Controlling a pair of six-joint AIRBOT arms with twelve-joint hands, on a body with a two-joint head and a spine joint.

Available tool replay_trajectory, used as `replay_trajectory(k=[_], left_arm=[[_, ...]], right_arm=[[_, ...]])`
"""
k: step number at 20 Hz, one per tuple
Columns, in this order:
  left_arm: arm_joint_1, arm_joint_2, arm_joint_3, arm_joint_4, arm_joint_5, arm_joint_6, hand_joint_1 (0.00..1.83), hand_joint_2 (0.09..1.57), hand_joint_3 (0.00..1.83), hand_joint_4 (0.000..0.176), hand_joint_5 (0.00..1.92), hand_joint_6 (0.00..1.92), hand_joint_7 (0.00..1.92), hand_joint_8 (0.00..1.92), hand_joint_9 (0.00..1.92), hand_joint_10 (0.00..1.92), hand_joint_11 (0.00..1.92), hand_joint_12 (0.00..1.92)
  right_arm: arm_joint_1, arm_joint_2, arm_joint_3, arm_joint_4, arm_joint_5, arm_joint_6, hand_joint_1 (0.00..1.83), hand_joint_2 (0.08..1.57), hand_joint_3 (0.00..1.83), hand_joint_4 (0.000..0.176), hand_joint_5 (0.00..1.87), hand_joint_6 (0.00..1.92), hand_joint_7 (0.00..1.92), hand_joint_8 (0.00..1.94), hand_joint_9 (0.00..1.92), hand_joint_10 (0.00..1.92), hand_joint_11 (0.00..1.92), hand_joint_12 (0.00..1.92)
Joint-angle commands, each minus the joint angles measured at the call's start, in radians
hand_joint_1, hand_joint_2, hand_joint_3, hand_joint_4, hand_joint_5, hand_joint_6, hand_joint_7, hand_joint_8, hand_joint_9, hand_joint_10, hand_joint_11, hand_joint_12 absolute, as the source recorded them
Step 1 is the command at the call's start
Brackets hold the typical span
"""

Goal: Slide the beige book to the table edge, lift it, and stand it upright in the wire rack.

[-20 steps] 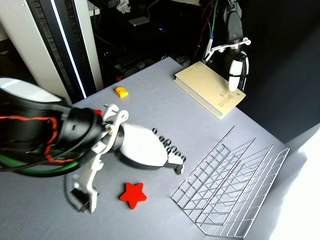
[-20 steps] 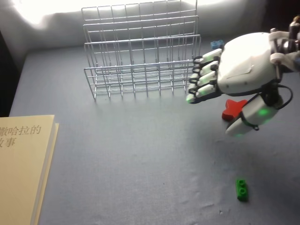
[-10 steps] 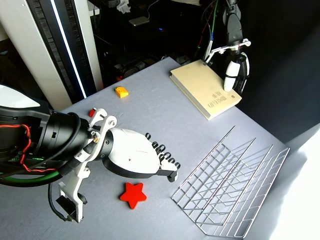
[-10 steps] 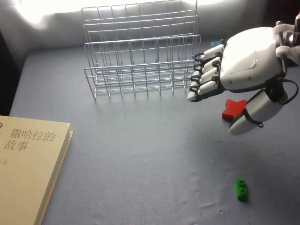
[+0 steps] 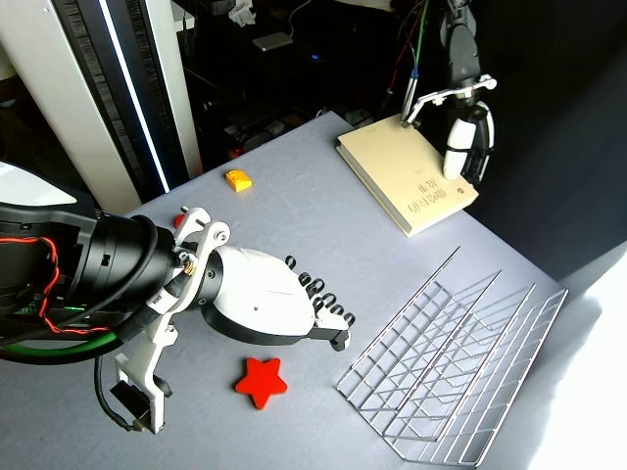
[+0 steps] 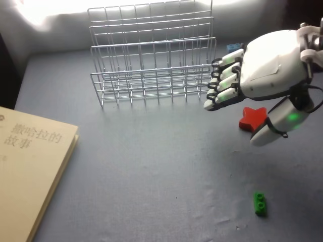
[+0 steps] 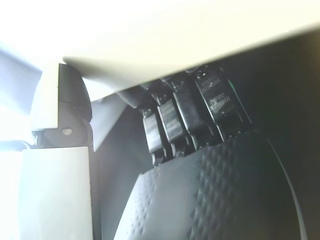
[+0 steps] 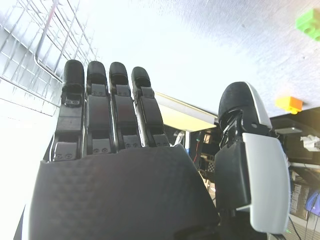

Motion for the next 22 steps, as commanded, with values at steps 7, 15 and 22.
replay_trajectory(k=[7,15,22], left_arm=[[-0.055,0.052,0.0,0.002,-0.111,-0.022,1.35,1.19,0.0,0.0,0.72,1.18,0.81,1.3,0.86,1.42,0.81,1.39],[-0.095,0.099,-0.008,0.012,-0.137,-0.107,1.35,1.2,0.0,0.0,0.74,1.19,0.78,1.35,0.78,1.47,0.71,1.48],[-0.112,0.135,-0.036,0.426,-0.41,-0.588,1.36,1.18,0.0,0.0,0.8,1.13,0.82,1.26,0.82,1.42,0.71,1.49]], right_arm=[[0.013,0.076,-0.022,0.032,-0.104,0.0,0.21,1.13,0.0,0.0,0.22,0.0,0.22,0.0,0.21,0.0,0.0,0.72],[0.0,0.161,-0.022,-0.122,-0.186,0.111,0.21,1.12,0.0,0.0,0.23,0.0,0.22,0.0,0.22,0.01,0.0,0.66],[0.05,0.17,-0.011,-0.371,-0.124,0.429,0.19,1.14,0.0,0.0,0.19,0.0,0.19,0.0,0.18,0.0,0.0,0.6]])
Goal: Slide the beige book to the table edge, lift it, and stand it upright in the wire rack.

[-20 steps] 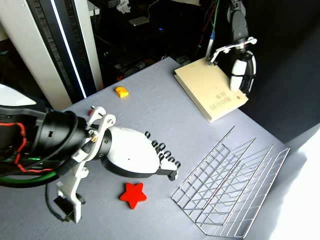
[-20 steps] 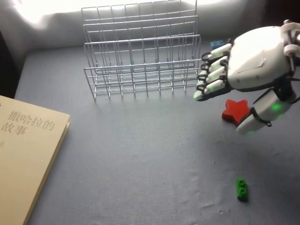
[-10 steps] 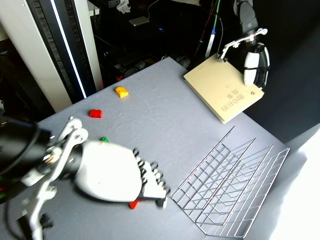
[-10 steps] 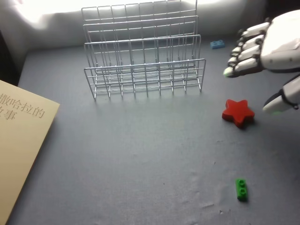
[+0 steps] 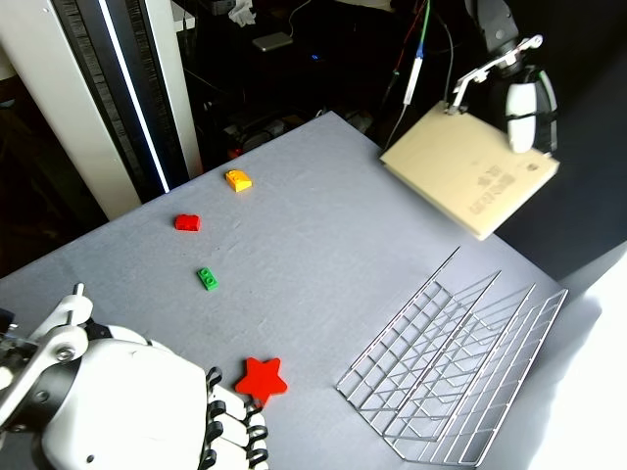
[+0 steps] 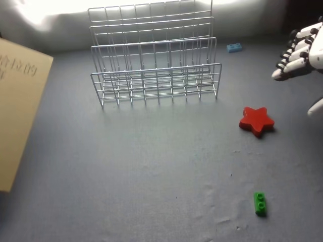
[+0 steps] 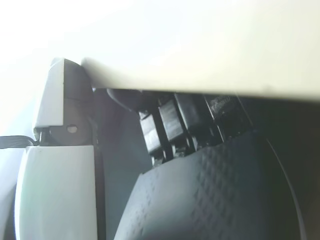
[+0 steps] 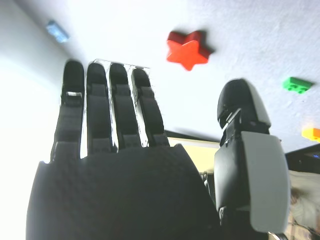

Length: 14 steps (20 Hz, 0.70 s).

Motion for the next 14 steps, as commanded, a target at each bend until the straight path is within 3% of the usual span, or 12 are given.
replay_trajectory(k=[1,5,8,14], left_arm=[[0.0,0.018,-0.002,0.032,-0.179,-0.07,1.36,1.18,0.0,0.0,0.8,1.13,0.82,1.26,0.82,1.42,0.71,1.49],[0.001,0.021,-0.009,0.073,-0.324,-0.164,1.35,1.2,0.0,0.0,0.76,1.19,0.78,1.34,0.78,1.48,0.66,1.56],[-0.002,0.013,-0.005,0.073,-0.439,-0.227,1.36,1.19,0.0,0.0,0.77,1.16,0.81,1.29,0.82,1.42,0.71,1.49],[-0.022,-0.017,0.011,0.082,-0.535,-0.227,1.36,1.19,0.0,0.0,0.78,1.16,0.81,1.29,0.81,1.42,0.71,1.48]], right_arm=[[0.018,0.006,0.001,-0.028,-0.065,0.04,0.19,1.14,0.0,0.0,0.19,0.0,0.19,0.0,0.18,0.0,0.0,0.6],[0.034,0.007,0.0,-0.036,-0.064,0.088,0.17,1.15,0.0,0.0,0.21,0.0,0.2,0.0,0.2,0.0,0.0,0.65],[0.045,0.012,-0.005,-0.036,-0.071,0.092,0.17,1.15,0.0,0.0,0.21,0.0,0.2,0.0,0.2,0.01,0.0,0.62],[0.052,0.017,-0.006,-0.037,-0.074,0.081,0.16,1.16,0.0,0.0,0.2,0.0,0.2,0.0,0.2,0.0,0.0,0.62]])
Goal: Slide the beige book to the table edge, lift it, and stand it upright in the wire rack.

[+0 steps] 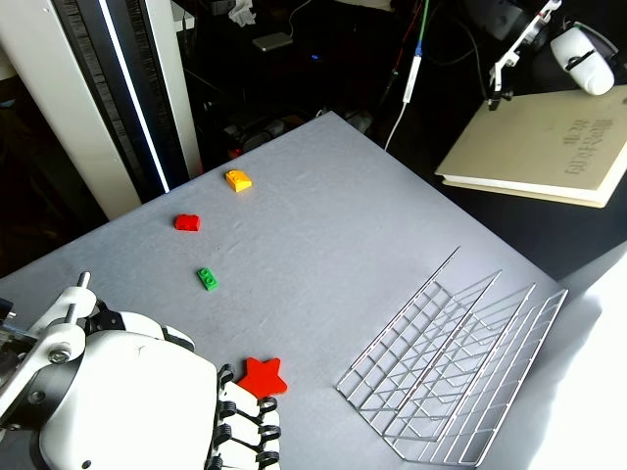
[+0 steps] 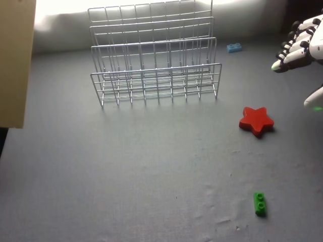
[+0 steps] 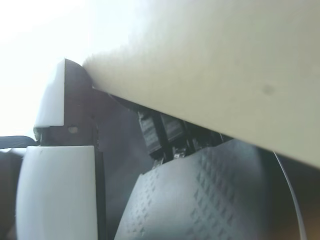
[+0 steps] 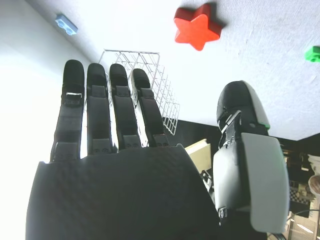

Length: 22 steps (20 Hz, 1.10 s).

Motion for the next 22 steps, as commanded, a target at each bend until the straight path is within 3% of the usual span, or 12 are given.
replay_trajectory(k=[1,5,8,12,14,18,20,22], left_arm=[[-0.01,0.008,0.011,-0.006,-0.142,-0.017,1.36,1.18,0.0,0.0,0.79,1.16,0.82,1.27,0.81,1.42,0.69,1.5],[-0.013,0.002,-0.002,0.042,-0.209,-0.023,1.36,1.19,0.0,0.0,0.79,1.15,0.8,1.3,0.81,1.43,0.71,1.48],[-0.025,0.005,-0.007,0.052,-0.238,-0.022,1.35,1.19,0.0,0.0,0.75,1.18,0.81,1.32,0.81,1.43,0.7,1.49],[-0.029,-0.006,0.013,0.07,-0.27,-0.016,1.35,1.2,0.0,0.0,0.75,1.19,0.81,1.31,0.8,1.43,0.71,1.49],[-0.03,-0.007,0.01,0.119,-0.331,-0.025,1.35,1.2,0.0,0.0,0.72,1.22,0.8,1.32,0.81,1.43,0.74,1.47],[-0.04,-0.021,0.031,0.093,-0.361,-0.009,1.36,1.18,0.0,0.0,0.77,1.16,0.85,1.23,0.83,1.39,0.74,1.43],[-0.038,-0.033,0.029,0.073,-0.414,-0.046,1.36,1.19,0.0,0.0,0.73,1.2,0.83,1.27,0.82,1.42,0.72,1.46],[-0.034,-0.041,0.027,0.07,-0.46,-0.079,1.36,1.18,0.0,0.0,0.75,1.18,0.86,1.22,0.83,1.4,0.73,1.43]], right_arm=[[0.019,0.01,-0.001,0.005,-0.072,0.004,0.19,1.15,0.0,0.0,0.22,0.01,0.21,0.0,0.21,0.01,0.0,0.64],[0.029,0.009,-0.006,0.005,-0.067,0.018,0.14,1.16,0.0,0.0,0.19,0.0,0.18,0.0,0.16,0.0,0.0,0.54],[0.024,0.014,-0.01,0.005,-0.108,-0.004,0.16,1.16,0.0,0.0,0.22,0.01,0.21,0.01,0.2,0.01,0.0,0.62],[0.021,0.017,-0.01,0.005,-0.124,0.011,0.15,1.16,0.0,0.0,0.21,0.0,0.19,0.0,0.18,0.0,0.0,0.57],[0.023,0.018,-0.014,0.005,-0.132,0.013,0.15,1.16,0.0,0.0,0.21,0.0,0.21,0.01,0.2,0.01,0.0,0.6],[0.03,0.021,-0.02,0.011,-0.129,0.02,0.17,1.16,0.0,0.0,0.2,0.0,0.2,0.0,0.19,0.0,0.0,0.59],[0.03,0.023,-0.021,0.011,-0.125,0.023,0.17,1.16,0.0,0.0,0.22,0.0,0.21,0.0,0.21,0.01,0.0,0.68],[0.025,0.024,-0.02,0.011,-0.128,0.018,0.17,1.16,0.0,0.0,0.2,0.0,0.19,0.0,0.19,0.0,0.0,0.65]])
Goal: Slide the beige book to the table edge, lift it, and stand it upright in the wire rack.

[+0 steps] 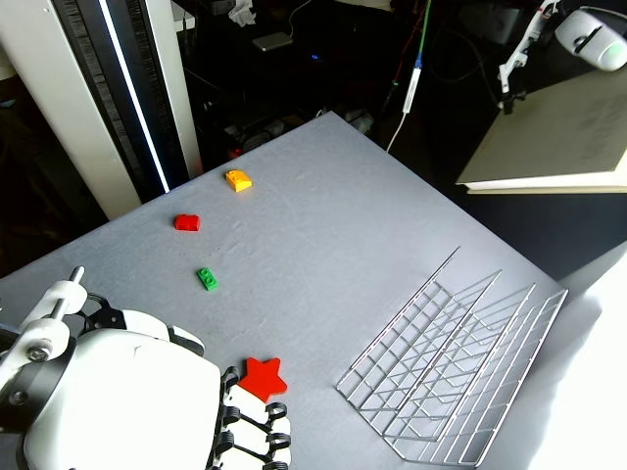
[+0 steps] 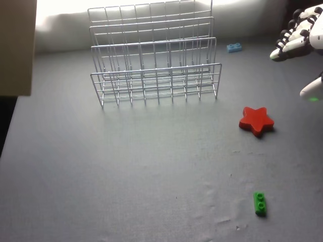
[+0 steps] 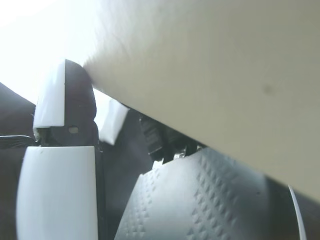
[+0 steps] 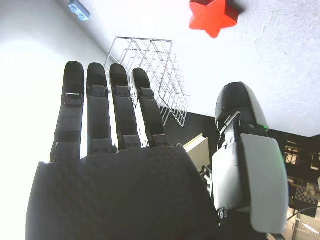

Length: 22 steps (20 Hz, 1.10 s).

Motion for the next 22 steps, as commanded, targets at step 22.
replay_trajectory(k=[22], left_arm=[[-0.207,-0.215,0.097,0.035,-0.391,0.002,1.35,1.2,0.0,0.0,0.73,1.2,0.79,1.35,0.79,1.45,0.71,1.49]], right_arm=[[0.031,0.018,-0.021,-0.012,-0.133,0.008,0.15,1.16,0.0,0.0,0.23,0.0,0.22,0.0,0.22,0.0,0.0,0.66]])
